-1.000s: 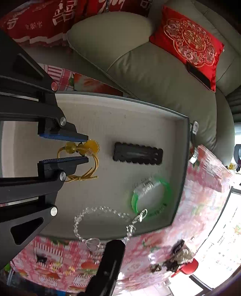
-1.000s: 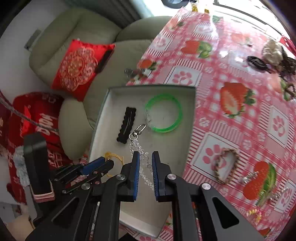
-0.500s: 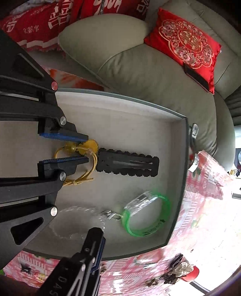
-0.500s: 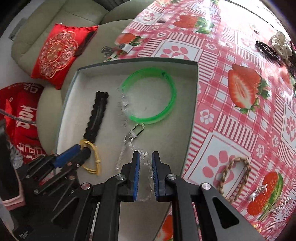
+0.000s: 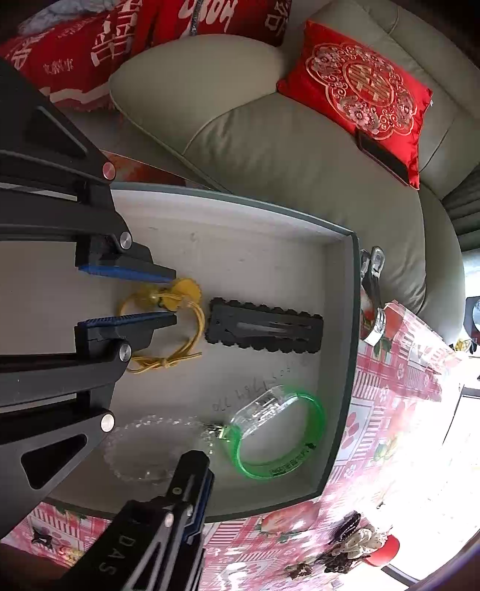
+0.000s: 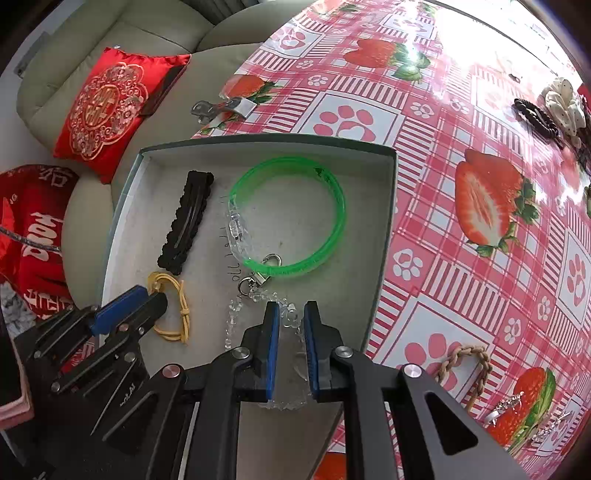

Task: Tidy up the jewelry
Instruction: 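Carry both items into the white tray and open both tools to release, then move both tools back to the table and grasp a silver charm with right tool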

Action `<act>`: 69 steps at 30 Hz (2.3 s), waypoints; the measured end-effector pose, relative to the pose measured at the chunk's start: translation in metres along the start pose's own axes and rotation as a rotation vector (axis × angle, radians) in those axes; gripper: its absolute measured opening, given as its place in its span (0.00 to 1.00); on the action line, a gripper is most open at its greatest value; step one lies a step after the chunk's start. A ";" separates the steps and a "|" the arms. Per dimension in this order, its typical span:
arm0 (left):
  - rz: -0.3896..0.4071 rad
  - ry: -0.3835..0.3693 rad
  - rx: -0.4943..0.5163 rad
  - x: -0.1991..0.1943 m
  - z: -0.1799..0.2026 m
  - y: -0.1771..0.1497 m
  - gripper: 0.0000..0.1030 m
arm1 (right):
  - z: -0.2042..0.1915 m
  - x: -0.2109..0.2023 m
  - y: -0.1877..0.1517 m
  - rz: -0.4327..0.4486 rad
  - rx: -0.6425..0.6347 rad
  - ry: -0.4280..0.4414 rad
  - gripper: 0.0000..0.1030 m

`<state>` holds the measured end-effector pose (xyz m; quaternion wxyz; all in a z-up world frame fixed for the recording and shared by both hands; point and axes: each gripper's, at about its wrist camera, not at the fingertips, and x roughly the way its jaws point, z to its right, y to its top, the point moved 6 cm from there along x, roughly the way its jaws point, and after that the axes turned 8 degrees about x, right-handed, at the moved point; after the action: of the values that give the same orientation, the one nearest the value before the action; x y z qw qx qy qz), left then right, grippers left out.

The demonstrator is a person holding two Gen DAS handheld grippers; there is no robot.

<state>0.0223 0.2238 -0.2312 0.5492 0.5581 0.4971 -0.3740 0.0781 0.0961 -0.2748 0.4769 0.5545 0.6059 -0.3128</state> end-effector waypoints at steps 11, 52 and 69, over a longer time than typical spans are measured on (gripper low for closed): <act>-0.020 0.002 0.012 -0.011 0.003 -0.009 0.23 | -0.002 -0.025 0.007 0.052 0.032 0.068 0.43; 0.056 -0.110 0.359 -0.066 0.176 0.024 1.00 | 0.252 -0.126 -0.111 0.118 0.633 -0.103 0.81; 0.005 -0.100 0.425 -0.025 0.227 0.041 1.00 | 0.290 -0.119 -0.109 0.149 0.772 -0.133 0.81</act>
<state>0.0859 0.0009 -0.2239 0.4442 0.6434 0.3778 -0.4960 0.0315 -0.2328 -0.2820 0.2931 0.7138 0.3698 -0.5175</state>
